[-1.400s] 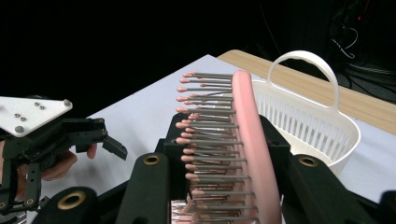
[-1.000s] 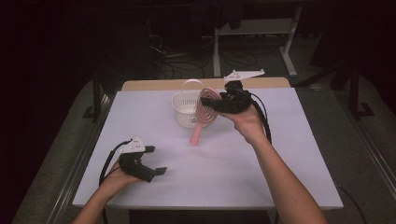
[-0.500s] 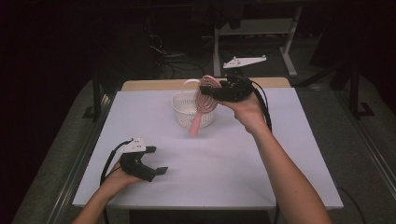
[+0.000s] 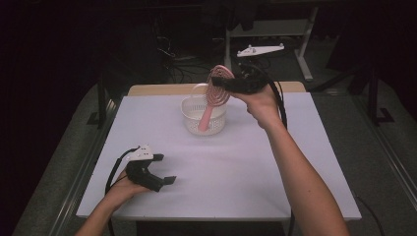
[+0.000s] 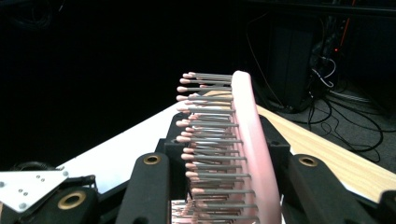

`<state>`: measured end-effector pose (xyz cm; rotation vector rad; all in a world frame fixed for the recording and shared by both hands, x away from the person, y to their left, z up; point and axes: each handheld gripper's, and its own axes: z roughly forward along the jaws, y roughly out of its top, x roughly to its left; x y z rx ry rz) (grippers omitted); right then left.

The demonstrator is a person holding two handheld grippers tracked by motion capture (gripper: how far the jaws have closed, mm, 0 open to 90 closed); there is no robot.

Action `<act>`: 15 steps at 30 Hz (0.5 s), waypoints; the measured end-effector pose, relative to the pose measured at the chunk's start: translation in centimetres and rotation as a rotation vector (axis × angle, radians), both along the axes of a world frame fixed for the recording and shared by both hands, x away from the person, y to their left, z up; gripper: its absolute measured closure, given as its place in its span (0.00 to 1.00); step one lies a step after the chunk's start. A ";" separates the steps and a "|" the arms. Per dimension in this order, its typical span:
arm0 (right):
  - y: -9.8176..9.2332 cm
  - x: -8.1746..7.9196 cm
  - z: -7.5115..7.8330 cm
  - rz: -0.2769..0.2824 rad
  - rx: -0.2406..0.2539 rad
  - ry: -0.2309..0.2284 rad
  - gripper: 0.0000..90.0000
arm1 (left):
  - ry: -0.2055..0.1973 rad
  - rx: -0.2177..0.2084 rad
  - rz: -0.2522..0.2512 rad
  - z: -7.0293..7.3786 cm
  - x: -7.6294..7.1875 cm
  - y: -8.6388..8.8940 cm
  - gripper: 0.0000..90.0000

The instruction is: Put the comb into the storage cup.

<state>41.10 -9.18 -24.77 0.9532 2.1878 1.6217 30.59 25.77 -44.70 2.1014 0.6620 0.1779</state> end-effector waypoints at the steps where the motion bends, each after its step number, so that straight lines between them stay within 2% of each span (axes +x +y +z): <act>1: 0.0 0.0 0.0 0.000 0.000 0.000 0.70 | 0.000 0.000 0.000 0.0 0.0 0.0 0.00; 6: -0.2 0.8 0.4 -0.023 0.017 -0.001 0.70 | -0.001 -0.004 -0.005 0.1 0.0 0.0 0.00; 15: -0.4 2.2 0.8 -0.066 0.008 -0.016 0.70 | 0.001 -0.004 -0.010 0.0 0.0 0.0 0.00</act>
